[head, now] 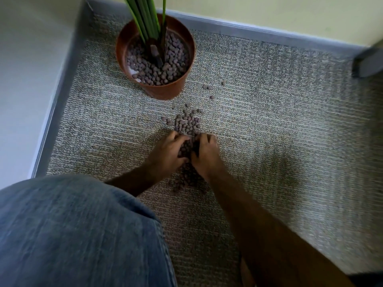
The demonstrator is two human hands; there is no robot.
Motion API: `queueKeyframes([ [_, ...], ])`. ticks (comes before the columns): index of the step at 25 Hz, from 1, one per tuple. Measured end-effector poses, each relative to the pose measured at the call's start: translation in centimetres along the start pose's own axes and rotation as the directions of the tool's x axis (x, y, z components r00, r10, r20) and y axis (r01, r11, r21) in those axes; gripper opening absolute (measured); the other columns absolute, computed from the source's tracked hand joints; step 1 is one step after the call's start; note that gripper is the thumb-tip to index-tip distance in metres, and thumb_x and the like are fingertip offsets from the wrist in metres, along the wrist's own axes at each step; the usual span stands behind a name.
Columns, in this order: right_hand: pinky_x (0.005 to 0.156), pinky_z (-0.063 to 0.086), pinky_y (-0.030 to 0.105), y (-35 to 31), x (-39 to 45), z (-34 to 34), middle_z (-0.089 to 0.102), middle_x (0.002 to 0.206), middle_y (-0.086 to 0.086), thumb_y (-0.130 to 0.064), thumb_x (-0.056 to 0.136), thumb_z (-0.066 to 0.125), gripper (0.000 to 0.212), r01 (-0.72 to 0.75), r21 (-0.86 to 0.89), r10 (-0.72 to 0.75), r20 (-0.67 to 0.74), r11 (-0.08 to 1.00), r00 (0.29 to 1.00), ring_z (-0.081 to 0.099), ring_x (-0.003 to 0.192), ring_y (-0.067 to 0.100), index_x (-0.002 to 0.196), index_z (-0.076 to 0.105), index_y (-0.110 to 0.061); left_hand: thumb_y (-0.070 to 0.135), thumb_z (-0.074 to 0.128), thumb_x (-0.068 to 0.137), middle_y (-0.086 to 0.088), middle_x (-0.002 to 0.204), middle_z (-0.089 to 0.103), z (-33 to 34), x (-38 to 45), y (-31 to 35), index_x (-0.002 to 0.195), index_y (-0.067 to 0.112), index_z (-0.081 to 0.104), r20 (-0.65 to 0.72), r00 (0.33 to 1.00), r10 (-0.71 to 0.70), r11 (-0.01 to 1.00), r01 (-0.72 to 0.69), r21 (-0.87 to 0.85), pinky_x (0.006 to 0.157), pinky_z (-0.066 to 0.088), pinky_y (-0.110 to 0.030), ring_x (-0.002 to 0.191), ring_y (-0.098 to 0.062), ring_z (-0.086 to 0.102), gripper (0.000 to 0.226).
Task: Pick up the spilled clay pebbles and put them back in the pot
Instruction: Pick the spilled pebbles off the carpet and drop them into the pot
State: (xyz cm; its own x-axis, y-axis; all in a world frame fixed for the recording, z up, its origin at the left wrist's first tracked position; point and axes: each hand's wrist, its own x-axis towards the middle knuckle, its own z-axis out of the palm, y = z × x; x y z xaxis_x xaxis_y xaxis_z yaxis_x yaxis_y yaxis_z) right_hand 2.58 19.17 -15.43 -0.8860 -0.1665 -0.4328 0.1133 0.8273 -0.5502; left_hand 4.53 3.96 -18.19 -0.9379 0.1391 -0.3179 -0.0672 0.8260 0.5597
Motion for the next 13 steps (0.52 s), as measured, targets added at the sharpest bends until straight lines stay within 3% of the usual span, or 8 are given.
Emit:
queueKeyframes([
  [5,0.095,0.048,0.044,0.0,-0.7,0.9,0.050,0.119,0.013,-0.002,0.089,0.054,0.030,-0.045,0.200,0.061,-0.072,0.979,0.996,0.054,0.107,0.029,0.118,0.052,-0.007,0.015,0.082,0.076,-0.003,0.123,0.058,0.1,0.2,0.5,0.125,0.018,0.064,-0.046,0.999,-0.023,0.993,0.017,-0.120,0.094,0.054,-0.040,0.108,-0.022,0.061,0.052],
  [9,0.089,0.047,0.033,-0.5,-0.2,1.3,0.054,0.118,0.010,-0.002,0.090,0.056,0.032,-0.039,0.271,0.063,-0.082,0.962,0.995,0.056,0.105,0.026,0.120,0.053,-0.012,0.006,0.076,0.082,-0.005,0.116,0.062,-0.4,0.3,0.4,0.119,0.012,0.071,-0.068,0.996,-0.052,0.968,0.033,-0.249,0.092,0.057,-0.035,0.099,-0.019,0.066,0.038],
  [13,0.097,0.048,0.035,-0.7,0.4,1.5,0.062,0.114,0.010,-0.001,0.088,0.060,0.029,-0.043,0.350,0.083,-0.098,0.936,0.992,0.059,0.107,0.025,0.116,0.059,-0.010,0.003,0.080,0.082,-0.008,0.118,0.064,-0.8,0.5,0.0,0.118,0.008,0.073,-0.042,0.993,-0.114,0.930,0.092,-0.357,0.090,0.055,-0.019,0.095,-0.017,0.069,0.037],
])
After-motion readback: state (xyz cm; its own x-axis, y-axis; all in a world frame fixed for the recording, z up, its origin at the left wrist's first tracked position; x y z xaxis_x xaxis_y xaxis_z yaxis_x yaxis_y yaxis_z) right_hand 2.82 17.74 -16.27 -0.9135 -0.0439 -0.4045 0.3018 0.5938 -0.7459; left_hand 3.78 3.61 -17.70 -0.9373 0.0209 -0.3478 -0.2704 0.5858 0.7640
